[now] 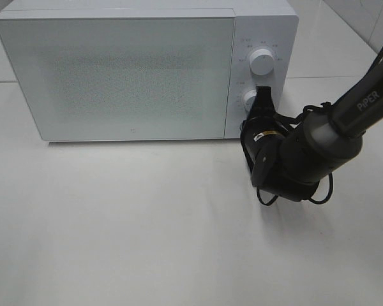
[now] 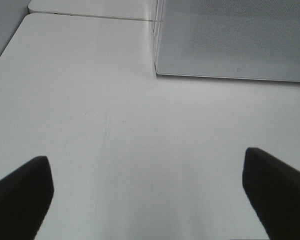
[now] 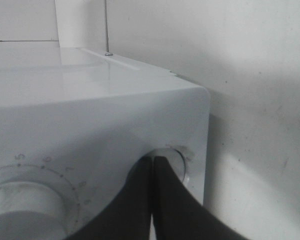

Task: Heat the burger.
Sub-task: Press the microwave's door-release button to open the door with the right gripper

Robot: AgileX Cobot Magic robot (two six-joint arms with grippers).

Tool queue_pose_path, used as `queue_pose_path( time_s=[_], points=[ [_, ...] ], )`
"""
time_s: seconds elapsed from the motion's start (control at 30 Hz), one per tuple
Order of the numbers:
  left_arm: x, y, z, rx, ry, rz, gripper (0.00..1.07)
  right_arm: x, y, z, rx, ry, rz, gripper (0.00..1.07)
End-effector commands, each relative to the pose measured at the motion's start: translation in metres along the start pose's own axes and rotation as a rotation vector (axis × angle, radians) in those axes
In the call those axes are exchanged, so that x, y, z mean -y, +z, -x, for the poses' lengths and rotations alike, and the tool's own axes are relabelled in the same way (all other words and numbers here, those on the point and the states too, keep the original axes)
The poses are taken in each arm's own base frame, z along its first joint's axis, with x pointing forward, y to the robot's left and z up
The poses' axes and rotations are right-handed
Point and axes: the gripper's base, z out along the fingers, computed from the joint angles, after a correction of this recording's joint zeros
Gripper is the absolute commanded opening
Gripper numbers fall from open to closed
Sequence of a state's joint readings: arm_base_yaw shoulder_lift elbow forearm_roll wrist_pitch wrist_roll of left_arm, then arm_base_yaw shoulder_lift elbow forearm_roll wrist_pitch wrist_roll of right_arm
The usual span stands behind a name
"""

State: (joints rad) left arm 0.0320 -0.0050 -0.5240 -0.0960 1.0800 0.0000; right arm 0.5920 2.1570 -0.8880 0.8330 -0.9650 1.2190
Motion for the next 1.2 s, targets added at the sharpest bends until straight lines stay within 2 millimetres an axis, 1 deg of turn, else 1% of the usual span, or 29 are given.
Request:
queue_pose_path(
  time_s=[0.03, 0.23, 0.33, 0.4, 0.6, 0.7, 1.2],
  points=[
    [0.000, 0.000, 0.000, 0.014, -0.011, -0.002, 0.97, -0.016, 0.005, -0.002, 0.008, -0.001, 0.083, 0.00],
    [0.000, 0.000, 0.000, 0.014, -0.011, -0.002, 0.97, -0.027, 0.008, -0.006, 0.010, 0.012, 0.130, 0.00],
    [0.000, 0.000, 0.000, 0.014, -0.011, -0.002, 0.97, -0.029, 0.009, -0.006, 0.013, 0.013, 0.142, 0.00],
    [0.000, 0.000, 0.000, 0.014, -0.011, -0.002, 0.97, -0.036, 0.013, -0.010, 0.020, 0.011, 0.182, 0.00],
    [0.000, 0.000, 0.000, 0.014, -0.011, -0.002, 0.97, -0.039, 0.025, -0.018, 0.026, 0.009, 0.218, 0.00],
    [0.000, 0.000, 0.000, 0.014, -0.011, -0.002, 0.97, -0.042, 0.027, -0.018, 0.032, -0.009, 0.228, 0.00],
    [0.000, 0.000, 0.000, 0.014, -0.011, -0.002, 0.97, -0.039, 0.028, -0.017, 0.019, -0.048, 0.181, 0.00]
  ],
)
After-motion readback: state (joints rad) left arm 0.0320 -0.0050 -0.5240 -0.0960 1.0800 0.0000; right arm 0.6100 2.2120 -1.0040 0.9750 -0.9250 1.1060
